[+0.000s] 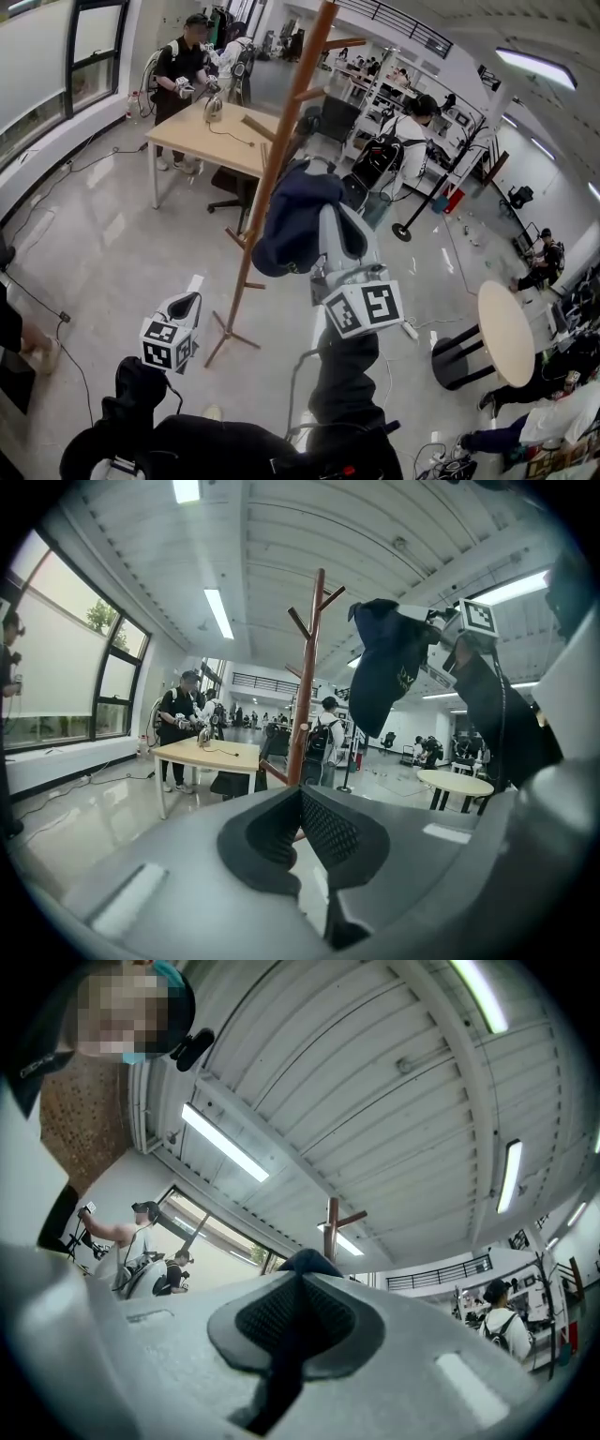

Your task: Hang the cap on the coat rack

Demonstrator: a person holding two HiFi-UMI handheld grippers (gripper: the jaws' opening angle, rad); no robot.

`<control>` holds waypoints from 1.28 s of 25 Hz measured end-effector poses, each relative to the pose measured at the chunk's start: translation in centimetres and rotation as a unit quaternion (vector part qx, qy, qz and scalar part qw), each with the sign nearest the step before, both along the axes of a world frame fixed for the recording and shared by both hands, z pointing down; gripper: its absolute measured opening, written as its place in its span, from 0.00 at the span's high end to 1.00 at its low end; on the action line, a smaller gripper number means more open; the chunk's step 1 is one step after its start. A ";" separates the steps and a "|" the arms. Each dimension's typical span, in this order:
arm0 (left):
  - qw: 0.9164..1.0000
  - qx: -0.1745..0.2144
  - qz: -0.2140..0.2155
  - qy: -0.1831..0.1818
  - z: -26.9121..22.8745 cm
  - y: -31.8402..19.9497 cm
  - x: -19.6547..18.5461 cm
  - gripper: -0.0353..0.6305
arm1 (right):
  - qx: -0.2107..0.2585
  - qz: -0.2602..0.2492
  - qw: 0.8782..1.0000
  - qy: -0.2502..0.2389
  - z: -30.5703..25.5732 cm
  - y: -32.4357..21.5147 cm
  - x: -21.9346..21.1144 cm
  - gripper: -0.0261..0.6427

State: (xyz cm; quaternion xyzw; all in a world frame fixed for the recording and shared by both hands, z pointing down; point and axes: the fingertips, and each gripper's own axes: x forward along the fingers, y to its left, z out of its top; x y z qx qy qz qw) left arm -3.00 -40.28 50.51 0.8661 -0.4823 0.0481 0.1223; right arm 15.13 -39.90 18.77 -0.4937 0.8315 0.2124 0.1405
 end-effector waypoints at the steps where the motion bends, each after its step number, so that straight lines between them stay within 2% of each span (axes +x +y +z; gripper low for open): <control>1: 1.000 0.000 -0.001 0.000 0.0 -0.1 -0.2 0.94 | 0.005 0.000 1.000 0.003 -0.7 -0.2 -0.2 0.94; 7: 1.000 -0.004 -0.008 -0.003 0.4 0.0 -0.4 0.94 | 0.037 0.006 0.999 0.005 -3.9 -0.4 -0.1 0.94; 13: 1.000 -0.004 -0.015 -0.005 0.2 -0.1 -1.1 0.94 | 0.064 0.019 0.997 0.032 -6.1 -0.4 -0.8 0.94; 19: 1.000 -0.002 -0.015 -0.005 -0.3 -0.9 -2.1 0.94 | 0.078 0.015 0.996 0.030 -8.7 -1.2 -1.8 0.94; 32: 1.000 -0.002 -0.028 0.003 -0.4 -1.8 -2.7 0.94 | 0.093 0.031 0.995 0.033 -11.3 -3.0 -1.0 0.94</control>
